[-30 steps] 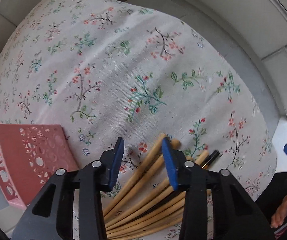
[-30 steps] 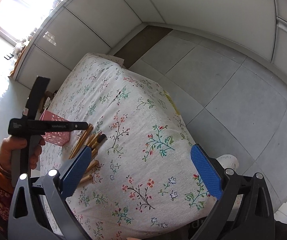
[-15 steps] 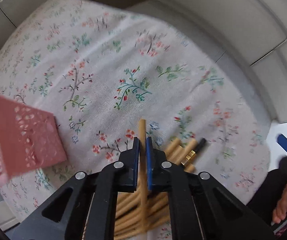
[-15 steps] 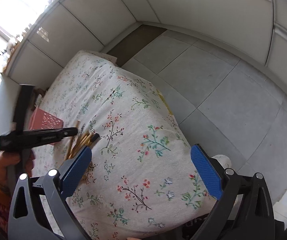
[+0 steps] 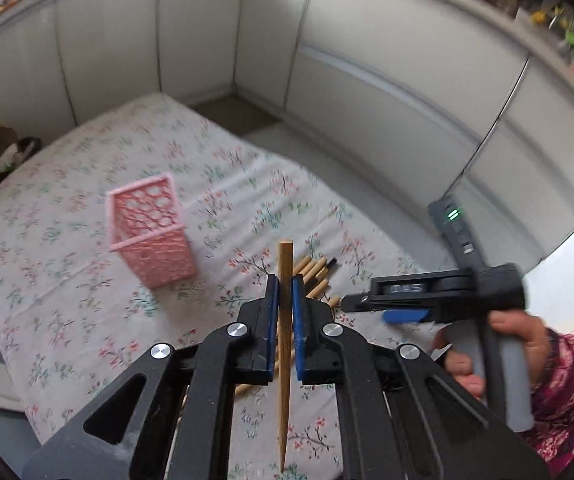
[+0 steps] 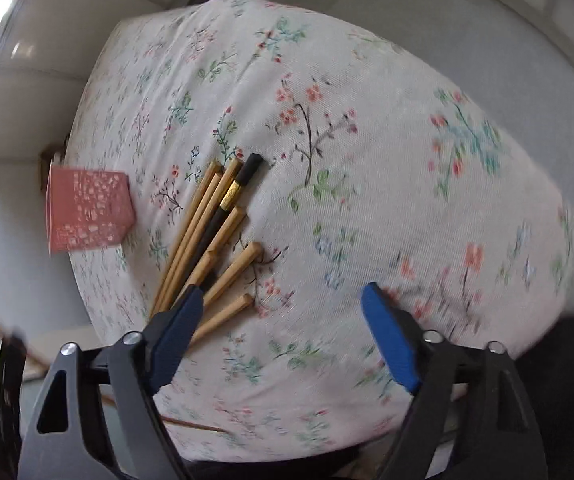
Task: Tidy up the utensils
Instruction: 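Lift the chopstick upright with the left tool while the right tool grasps another chopstick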
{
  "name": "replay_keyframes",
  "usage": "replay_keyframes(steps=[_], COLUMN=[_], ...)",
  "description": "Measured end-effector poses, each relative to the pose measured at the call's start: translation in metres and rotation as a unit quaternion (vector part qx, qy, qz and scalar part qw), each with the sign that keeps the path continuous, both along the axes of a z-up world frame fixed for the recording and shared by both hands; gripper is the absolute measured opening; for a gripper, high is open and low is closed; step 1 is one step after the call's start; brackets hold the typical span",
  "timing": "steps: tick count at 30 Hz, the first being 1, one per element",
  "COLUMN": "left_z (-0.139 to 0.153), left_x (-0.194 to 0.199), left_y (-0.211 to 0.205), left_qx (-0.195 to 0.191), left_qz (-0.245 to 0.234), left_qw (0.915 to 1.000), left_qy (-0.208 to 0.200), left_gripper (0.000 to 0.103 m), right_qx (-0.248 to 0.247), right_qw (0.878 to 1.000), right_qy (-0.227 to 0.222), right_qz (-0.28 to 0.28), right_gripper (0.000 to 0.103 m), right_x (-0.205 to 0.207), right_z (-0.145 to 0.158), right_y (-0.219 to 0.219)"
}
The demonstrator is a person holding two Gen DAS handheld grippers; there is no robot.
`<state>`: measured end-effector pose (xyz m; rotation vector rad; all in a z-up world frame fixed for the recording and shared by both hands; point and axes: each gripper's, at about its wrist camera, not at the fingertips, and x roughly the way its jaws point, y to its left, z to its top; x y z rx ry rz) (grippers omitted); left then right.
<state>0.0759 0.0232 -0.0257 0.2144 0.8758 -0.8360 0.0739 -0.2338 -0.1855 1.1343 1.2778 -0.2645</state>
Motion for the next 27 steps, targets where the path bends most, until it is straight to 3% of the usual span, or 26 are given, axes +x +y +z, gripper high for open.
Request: replay_keyframes(steps=[2,8,11,14,16,18,19,21,22,24,27], left_z=[0.006,0.03,0.041,0.051,0.056,0.062,0.063,0.066,0.067,0.064,0.058], left_x=[0.008,0.002,-0.006,-0.014,-0.018,-0.023,-0.024,-0.024,-0.023,-0.021,-0.019], left_y=[0.012,0.042,0.052,0.064,0.072,0.079,0.081,0.086,0.088,0.089,0.088], left_qx=[-0.021,-0.064,-0.09,-0.117,-0.136,-0.148,-0.15,-0.16,-0.164,-0.167,-0.166], left_qz=[0.011,0.04,0.045,0.048,0.053,0.057,0.059,0.066,0.07,0.078,0.088], left_qw=[0.9997,0.996,0.9932,0.9899,0.9868,0.9842,0.9836,0.9815,0.9808,0.9801,0.9804], left_qy=[-0.01,-0.047,-0.057,-0.065,-0.071,-0.078,-0.081,-0.082,-0.079,-0.075,-0.059], left_gripper=[0.006,0.006,0.006,0.006,0.006,0.006,0.006,0.006,0.006,0.006,0.006], right_qx=[0.033,0.003,-0.028,-0.042,-0.06,-0.073,-0.078,-0.07,-0.052,-0.026,-0.092], right_qw=[0.999,0.996,0.99,0.983,0.978,0.979,0.981,0.989,0.992,0.995,0.994], right_qy=[0.032,0.09,0.133,0.172,0.195,0.188,0.177,0.13,0.113,0.093,0.057], right_qz=[-0.018,-0.023,-0.027,-0.04,-0.04,-0.032,-0.026,-0.014,-0.009,-0.011,0.017], right_gripper=[0.065,0.051,0.051,0.06,0.061,0.06,0.055,0.023,0.014,0.013,0.011], right_x=[0.0,0.018,0.033,0.046,0.054,0.055,0.056,0.051,0.049,0.043,0.035], right_z=[-0.006,-0.003,0.0,0.001,0.002,0.004,0.006,0.009,0.007,0.004,0.015], right_y=[0.012,0.044,0.056,0.06,0.065,0.071,0.074,0.073,0.069,0.059,0.045])
